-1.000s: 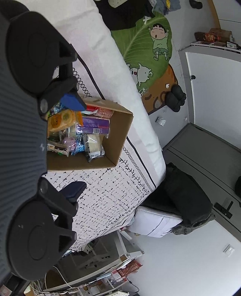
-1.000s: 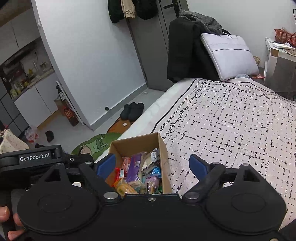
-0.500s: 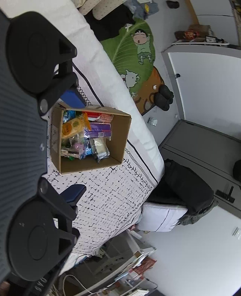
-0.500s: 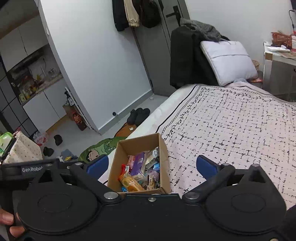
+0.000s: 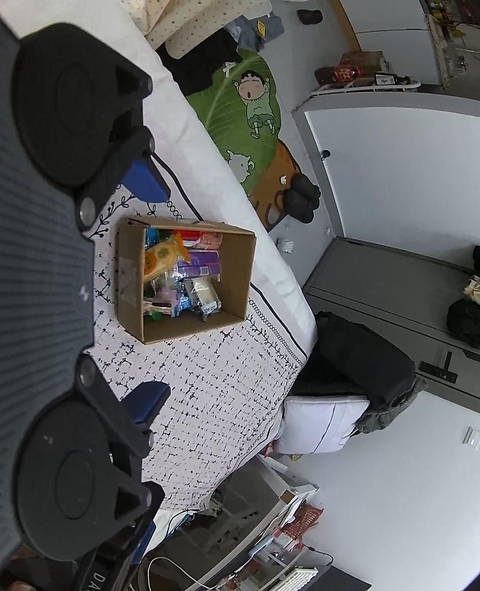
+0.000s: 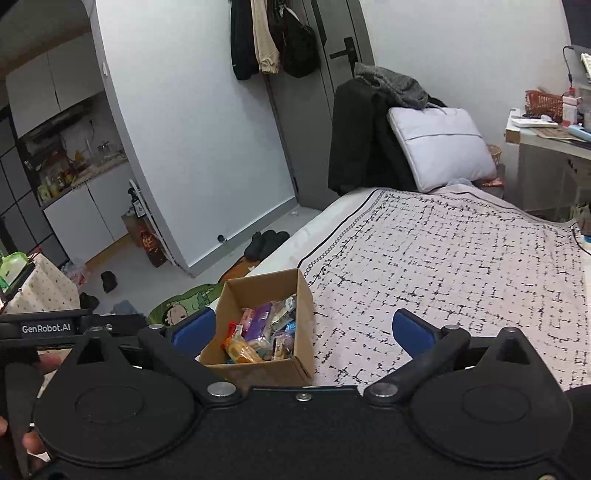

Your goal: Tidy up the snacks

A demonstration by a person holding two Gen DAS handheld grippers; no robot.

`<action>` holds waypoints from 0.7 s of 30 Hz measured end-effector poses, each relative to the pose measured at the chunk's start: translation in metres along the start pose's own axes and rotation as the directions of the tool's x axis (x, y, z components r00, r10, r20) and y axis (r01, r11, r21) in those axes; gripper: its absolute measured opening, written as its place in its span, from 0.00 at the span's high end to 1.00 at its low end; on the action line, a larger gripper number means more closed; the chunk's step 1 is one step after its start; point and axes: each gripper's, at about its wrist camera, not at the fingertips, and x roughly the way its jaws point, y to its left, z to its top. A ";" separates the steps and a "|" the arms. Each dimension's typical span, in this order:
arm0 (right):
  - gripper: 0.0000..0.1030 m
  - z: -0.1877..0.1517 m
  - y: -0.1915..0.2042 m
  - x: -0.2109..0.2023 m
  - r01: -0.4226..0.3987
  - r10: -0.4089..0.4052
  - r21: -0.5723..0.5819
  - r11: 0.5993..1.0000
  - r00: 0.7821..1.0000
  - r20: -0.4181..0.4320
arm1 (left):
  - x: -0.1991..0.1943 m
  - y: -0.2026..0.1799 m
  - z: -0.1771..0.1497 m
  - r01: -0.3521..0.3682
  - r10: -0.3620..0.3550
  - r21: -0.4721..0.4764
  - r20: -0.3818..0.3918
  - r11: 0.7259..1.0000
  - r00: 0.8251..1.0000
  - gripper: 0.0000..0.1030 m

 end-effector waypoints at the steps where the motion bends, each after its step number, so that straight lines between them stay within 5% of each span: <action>1: 0.00 -0.002 -0.001 -0.003 0.003 -0.003 0.000 1.000 1.000 0.003 | -0.003 -0.001 -0.002 -0.003 0.003 0.005 0.006 1.000 1.000 0.00; 21: 0.00 -0.036 -0.025 -0.050 -0.003 0.003 0.011 1.000 1.000 0.010 | -0.040 -0.024 -0.042 -0.017 0.012 0.126 0.042 0.992 0.999 0.00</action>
